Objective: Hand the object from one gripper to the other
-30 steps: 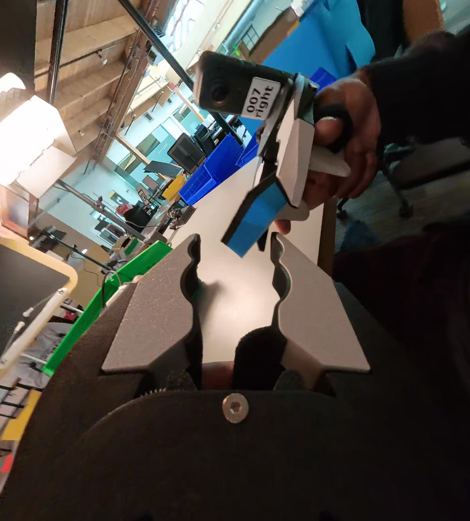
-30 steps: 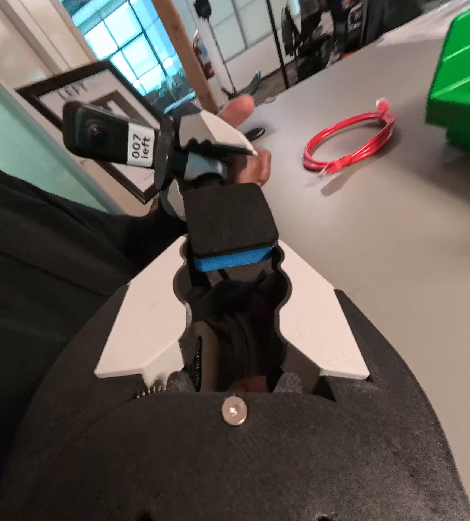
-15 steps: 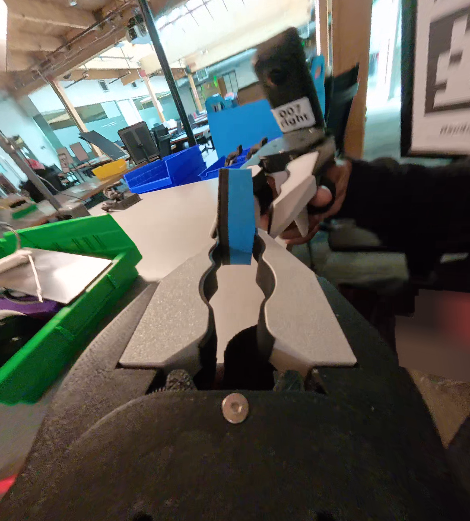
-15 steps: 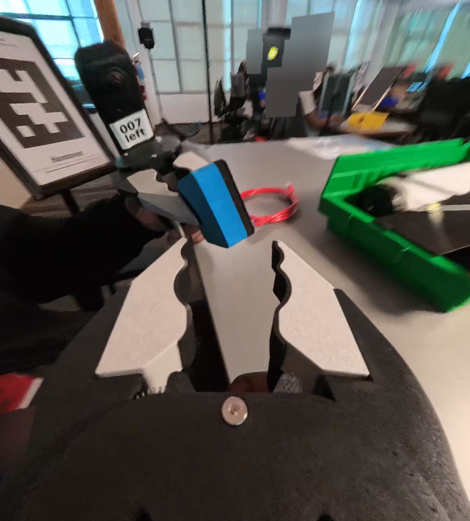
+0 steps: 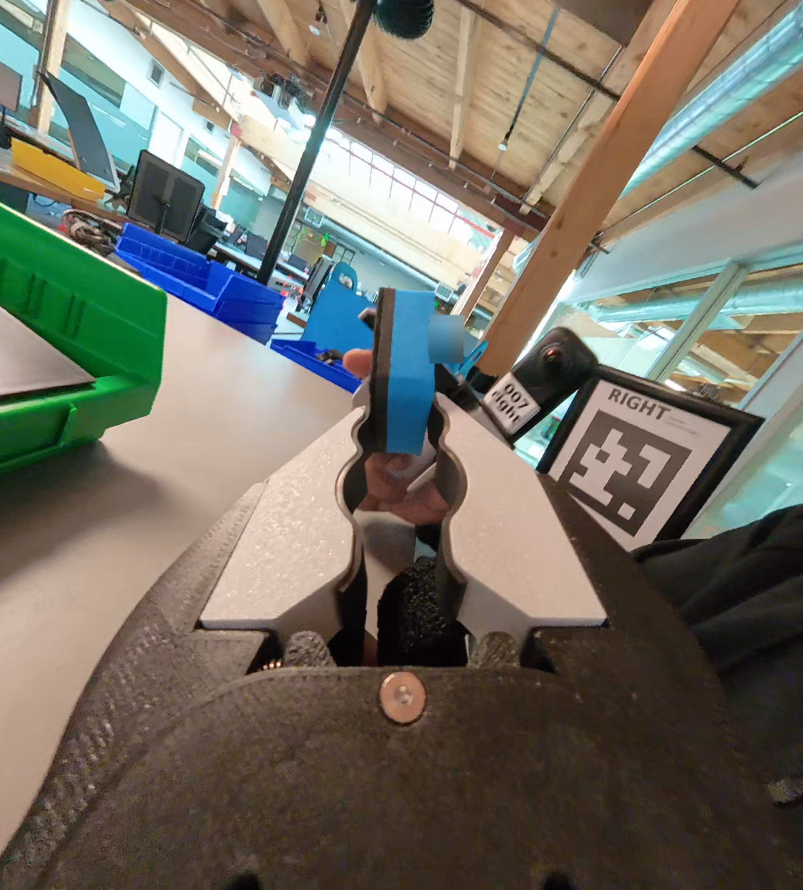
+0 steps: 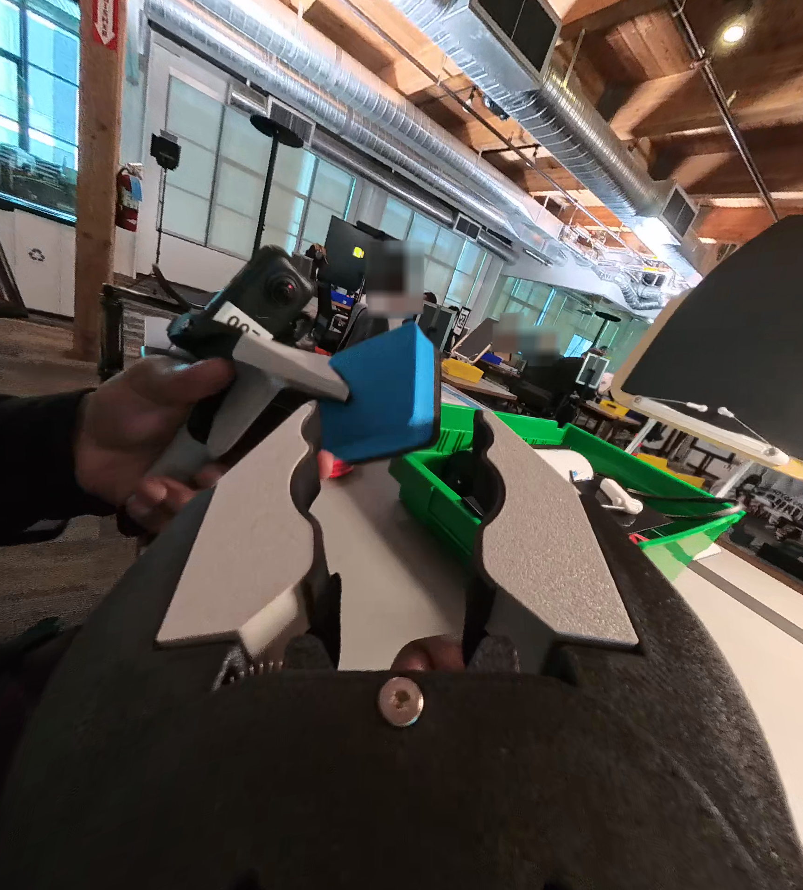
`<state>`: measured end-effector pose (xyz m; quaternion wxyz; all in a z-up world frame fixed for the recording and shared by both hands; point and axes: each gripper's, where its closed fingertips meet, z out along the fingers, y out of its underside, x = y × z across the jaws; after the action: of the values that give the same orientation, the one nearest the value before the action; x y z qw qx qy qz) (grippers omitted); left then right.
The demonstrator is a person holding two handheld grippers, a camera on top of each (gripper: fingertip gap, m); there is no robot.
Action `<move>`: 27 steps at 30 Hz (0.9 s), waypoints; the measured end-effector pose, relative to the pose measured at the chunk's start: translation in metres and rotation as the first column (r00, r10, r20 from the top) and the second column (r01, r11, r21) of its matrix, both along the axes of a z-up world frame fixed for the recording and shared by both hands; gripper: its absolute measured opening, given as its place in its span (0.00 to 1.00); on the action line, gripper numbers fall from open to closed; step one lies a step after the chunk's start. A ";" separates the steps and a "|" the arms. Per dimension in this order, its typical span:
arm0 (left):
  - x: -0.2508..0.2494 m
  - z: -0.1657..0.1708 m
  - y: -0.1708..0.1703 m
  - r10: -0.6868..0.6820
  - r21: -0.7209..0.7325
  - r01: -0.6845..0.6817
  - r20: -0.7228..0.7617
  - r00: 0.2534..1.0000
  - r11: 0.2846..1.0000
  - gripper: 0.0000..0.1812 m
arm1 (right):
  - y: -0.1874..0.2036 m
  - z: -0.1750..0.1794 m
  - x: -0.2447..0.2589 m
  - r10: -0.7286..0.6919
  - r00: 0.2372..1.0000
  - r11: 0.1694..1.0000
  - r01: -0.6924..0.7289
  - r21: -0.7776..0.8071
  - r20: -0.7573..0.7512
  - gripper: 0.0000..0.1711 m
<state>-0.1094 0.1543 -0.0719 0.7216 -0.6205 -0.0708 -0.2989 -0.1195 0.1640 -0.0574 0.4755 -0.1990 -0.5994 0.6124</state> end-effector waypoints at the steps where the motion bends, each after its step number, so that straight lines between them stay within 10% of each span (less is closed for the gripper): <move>1: -0.004 0.002 0.001 0.015 0.019 -0.015 0.011 1.000 1.000 0.13 | 0.004 -0.003 -0.002 -0.002 1.000 1.000 0.002 0.001 -0.013 0.38; 11: -0.041 0.006 0.000 0.215 0.066 -0.219 0.063 0.975 0.974 0.12 | 0.005 -0.006 -0.020 -0.202 0.971 0.961 0.221 0.165 -0.128 0.49; 27: -0.031 0.006 -0.002 0.155 0.070 -0.159 0.058 0.986 0.985 0.13 | -0.009 -0.011 -0.039 -0.338 0.915 0.885 0.388 0.256 -0.220 0.47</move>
<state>-0.1405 0.1519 -0.0658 0.7633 -0.5777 -0.1274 -0.2597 -0.1582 0.1554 -0.0681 0.6551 -0.1824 -0.5932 0.4310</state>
